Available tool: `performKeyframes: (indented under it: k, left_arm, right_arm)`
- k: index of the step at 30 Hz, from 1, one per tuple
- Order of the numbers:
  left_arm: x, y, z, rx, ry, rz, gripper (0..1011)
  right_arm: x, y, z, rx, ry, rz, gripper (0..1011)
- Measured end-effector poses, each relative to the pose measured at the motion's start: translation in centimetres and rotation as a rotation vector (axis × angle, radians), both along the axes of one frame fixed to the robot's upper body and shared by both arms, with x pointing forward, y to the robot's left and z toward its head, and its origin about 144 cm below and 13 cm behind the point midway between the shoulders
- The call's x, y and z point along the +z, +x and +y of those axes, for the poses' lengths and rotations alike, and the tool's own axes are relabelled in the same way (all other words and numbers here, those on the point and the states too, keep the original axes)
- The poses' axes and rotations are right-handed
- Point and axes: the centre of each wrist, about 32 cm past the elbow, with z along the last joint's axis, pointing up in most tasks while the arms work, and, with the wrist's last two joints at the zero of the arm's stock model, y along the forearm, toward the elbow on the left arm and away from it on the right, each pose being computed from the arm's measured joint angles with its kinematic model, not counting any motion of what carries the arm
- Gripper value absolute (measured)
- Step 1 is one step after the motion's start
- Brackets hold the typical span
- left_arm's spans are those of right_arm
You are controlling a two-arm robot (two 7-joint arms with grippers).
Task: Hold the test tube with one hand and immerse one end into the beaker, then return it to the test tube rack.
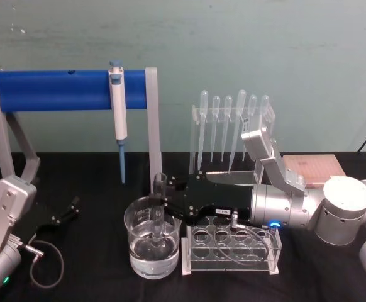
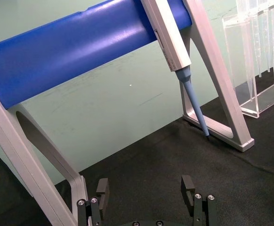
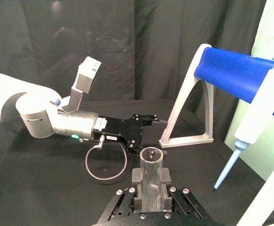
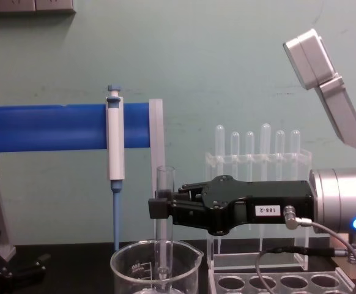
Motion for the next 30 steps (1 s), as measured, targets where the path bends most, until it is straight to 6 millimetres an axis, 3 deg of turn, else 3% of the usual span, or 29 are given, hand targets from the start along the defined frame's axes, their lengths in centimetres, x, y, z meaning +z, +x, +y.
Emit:
performKeyframes:
  k: [30]
  left_arm:
    - [0.0, 0.0, 0.0, 0.0, 0.0, 0.0, 1000]
  right_arm:
    - [0.04, 0.01, 0.01, 0.0, 0.001, 0.001, 224]
